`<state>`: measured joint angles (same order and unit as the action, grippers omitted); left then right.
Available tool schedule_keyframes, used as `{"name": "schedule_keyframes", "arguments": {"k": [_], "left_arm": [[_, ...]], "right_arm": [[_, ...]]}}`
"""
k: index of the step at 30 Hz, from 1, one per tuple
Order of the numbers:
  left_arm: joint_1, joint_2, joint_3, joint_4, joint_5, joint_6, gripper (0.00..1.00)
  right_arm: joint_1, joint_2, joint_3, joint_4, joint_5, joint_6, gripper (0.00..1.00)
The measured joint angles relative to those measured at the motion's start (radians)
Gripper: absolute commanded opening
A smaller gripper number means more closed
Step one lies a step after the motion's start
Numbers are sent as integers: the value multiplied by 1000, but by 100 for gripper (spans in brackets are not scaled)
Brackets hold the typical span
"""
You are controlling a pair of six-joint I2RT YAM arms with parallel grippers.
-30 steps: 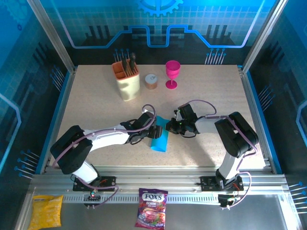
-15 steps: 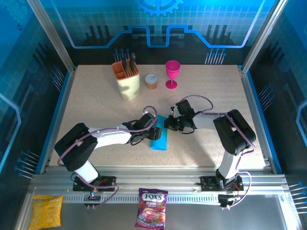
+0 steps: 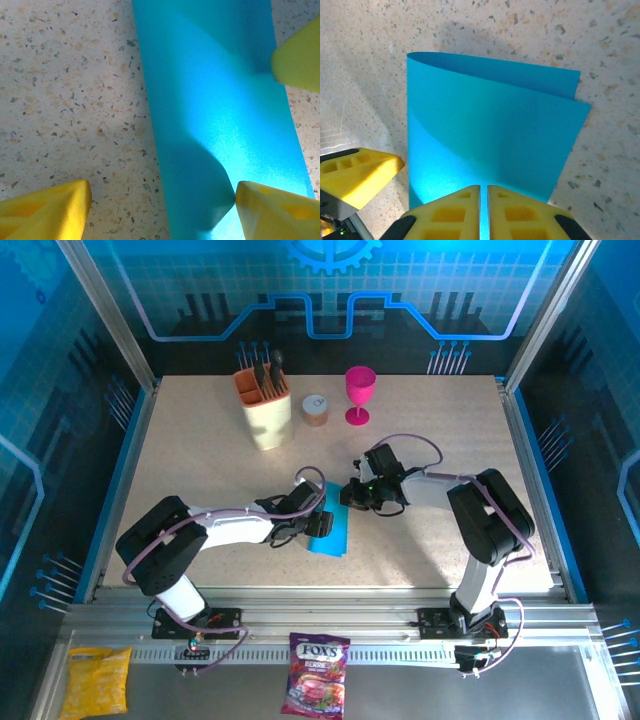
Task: Fold a paper plane with a square sheet of paper (pick it up from the middle)
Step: Hold the square sheet of paper at the center of the table.
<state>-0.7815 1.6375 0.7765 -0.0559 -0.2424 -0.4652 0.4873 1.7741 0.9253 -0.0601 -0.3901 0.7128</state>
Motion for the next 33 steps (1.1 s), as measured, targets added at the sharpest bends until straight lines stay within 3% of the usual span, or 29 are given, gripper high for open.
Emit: {"name": "schedule_keyframes", "arguments": {"k": [9,33], "left_arm": [[0,0,-3,7,0,-35,77],[2,-4,-3,31,-22,-128,77]], "right_arm": [[-77,-166,-5,-27,50,0,15],[-99,-169,-129,1,69,20,15]]}}
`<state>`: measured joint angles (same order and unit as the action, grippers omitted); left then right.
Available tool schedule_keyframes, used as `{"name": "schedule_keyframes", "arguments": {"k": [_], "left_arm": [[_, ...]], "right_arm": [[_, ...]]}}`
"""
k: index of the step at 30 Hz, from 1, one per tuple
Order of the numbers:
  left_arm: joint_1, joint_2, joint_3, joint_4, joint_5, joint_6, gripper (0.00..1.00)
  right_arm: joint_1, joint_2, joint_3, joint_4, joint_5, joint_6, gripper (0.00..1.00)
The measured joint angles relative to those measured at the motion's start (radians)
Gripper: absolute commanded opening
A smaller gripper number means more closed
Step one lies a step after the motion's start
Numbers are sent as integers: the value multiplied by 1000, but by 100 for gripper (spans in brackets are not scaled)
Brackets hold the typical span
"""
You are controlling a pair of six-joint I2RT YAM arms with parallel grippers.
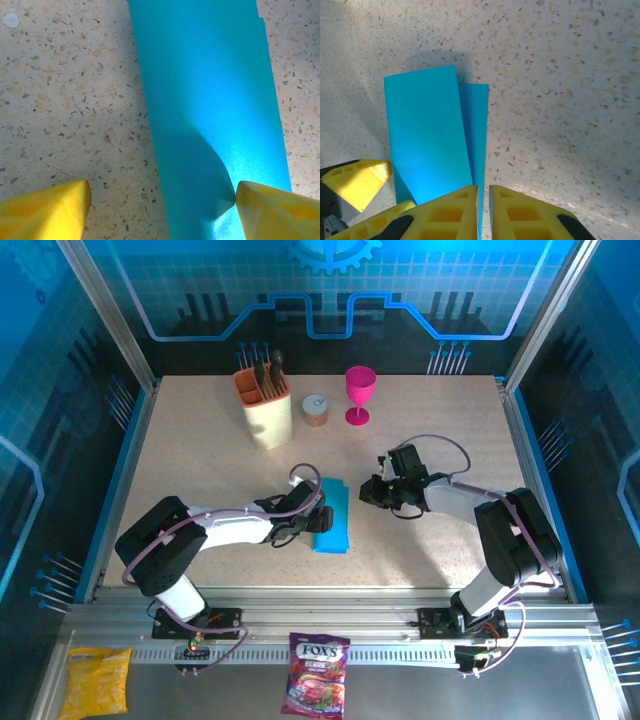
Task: Fold a paper plane with a square sheet of paper (pick it up from the middle)
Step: Hold the square sheet of paper at the center of the table.
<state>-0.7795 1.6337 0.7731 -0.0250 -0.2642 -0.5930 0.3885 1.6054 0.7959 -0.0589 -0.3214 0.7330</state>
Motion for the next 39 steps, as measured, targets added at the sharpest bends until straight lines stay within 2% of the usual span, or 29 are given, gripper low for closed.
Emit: {"name": "schedule_keyframes", "arguments": {"k": [20,39], "left_arm": [[5,0,0,4,38,79,78],[14,0,-20,8,46,84,77]], "right_arm": [[-6,0,-18,26,-5,0,15],[77,85,32,42,-2,27,15]]}}
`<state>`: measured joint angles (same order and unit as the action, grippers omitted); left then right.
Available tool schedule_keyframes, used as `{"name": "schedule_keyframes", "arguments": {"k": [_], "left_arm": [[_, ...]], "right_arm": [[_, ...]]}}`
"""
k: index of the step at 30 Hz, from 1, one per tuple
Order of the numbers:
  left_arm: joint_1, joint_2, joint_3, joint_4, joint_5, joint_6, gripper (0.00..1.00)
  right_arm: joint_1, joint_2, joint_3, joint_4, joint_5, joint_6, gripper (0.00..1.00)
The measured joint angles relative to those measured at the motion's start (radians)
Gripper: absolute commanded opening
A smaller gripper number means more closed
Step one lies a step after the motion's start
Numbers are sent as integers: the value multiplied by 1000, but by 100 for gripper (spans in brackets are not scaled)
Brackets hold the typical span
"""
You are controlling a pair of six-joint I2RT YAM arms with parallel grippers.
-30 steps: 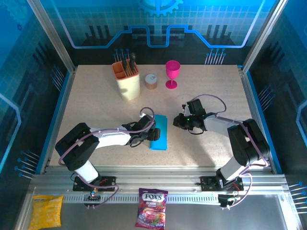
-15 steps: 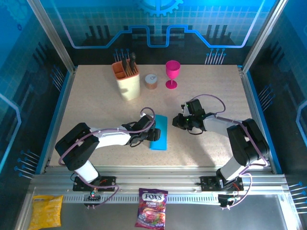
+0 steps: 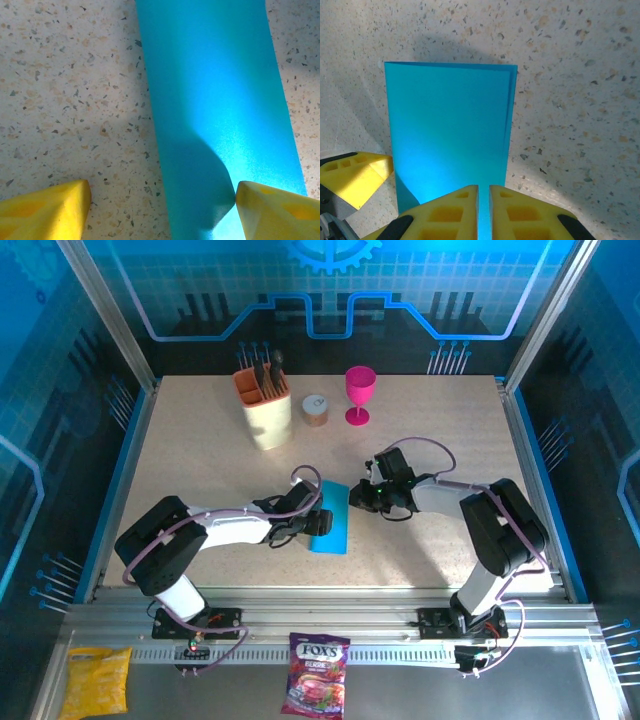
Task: Fold a paper plane with a square sheet of paper (pick it up from the middle)
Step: Hold the square sheet of paper at the center of the table.
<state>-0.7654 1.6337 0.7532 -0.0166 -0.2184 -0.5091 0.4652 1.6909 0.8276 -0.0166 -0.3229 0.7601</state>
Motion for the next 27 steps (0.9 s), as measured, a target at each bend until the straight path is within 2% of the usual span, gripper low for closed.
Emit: {"name": "schedule_keyframes", "arguments": {"k": [27], "left_arm": [[5,3,-2,8,11,-17,77]], "right_arm": [[-2,-10,-1,3,46,34,15]]}}
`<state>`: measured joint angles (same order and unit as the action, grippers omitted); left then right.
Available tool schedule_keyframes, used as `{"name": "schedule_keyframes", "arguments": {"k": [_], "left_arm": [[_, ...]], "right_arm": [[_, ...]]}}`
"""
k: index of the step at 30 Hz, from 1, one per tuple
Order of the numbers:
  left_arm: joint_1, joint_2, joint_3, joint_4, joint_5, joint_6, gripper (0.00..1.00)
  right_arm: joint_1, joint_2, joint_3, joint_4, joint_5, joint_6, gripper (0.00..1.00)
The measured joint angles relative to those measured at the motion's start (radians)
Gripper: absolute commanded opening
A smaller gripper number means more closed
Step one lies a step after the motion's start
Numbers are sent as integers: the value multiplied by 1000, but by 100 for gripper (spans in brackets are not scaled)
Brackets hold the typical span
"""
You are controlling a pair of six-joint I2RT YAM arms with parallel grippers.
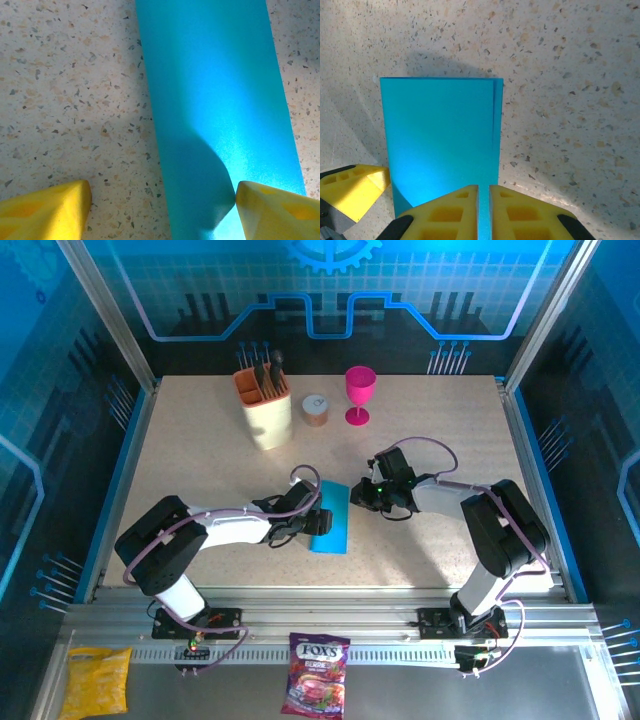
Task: Fold a paper plane with a square sheet of paper (pick it up from the middle)
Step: Hold the square sheet of paper at the center of the table.
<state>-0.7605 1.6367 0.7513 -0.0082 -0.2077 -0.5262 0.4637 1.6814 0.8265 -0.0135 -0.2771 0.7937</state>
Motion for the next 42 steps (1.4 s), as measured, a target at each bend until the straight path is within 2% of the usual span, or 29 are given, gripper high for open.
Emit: {"name": "schedule_keyframes", "arguments": {"k": [42], "left_arm": [[6,23,24,-16,15,22,77]], "right_arm": [[25,39,11,33,-22,0,15]]}}
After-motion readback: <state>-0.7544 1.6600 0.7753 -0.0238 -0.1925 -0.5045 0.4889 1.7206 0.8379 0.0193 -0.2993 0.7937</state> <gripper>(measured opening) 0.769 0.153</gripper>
